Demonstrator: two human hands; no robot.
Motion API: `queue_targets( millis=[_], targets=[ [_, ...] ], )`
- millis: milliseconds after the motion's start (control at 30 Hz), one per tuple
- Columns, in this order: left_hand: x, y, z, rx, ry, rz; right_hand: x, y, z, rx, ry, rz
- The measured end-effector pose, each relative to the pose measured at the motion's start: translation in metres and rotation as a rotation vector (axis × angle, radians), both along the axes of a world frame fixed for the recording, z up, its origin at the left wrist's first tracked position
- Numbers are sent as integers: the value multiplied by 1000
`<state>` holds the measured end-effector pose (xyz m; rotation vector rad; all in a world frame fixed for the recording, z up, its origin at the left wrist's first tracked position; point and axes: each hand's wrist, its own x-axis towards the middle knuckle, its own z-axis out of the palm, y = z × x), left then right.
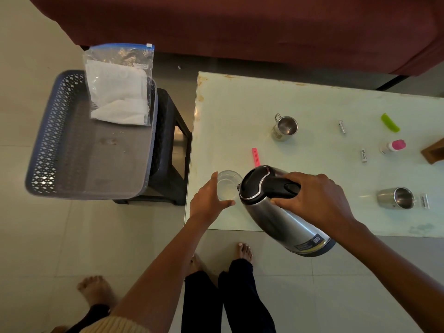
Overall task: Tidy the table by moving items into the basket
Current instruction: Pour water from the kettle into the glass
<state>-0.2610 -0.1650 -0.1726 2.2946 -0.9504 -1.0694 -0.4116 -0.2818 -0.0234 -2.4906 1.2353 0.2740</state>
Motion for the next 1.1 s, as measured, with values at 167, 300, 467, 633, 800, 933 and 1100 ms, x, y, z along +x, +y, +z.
queue_targets(
  millis=[167, 300, 467, 633, 800, 933, 1100],
  targets=[
    [0, 0, -1, -2, 0, 1, -1, 0, -1, 12, -2, 2],
    [0, 1, -1, -15, -1, 5, 1, 0, 0, 19, 6, 7],
    [0, 1, -1, -16, -7, 5, 1, 1, 2, 21, 17, 12],
    [0, 1, -2, -7, -6, 8, 1, 0, 1, 24, 17, 1],
    [0, 1, -3, -4, -2, 10, 1, 0, 0, 30, 18, -12],
    [0, 1, -3, -3, -9, 8, 1, 0, 1, 34, 20, -3],
    [0, 1, -3, -5, -10, 3, 2, 0, 3, 40, 20, 1]
  ],
)
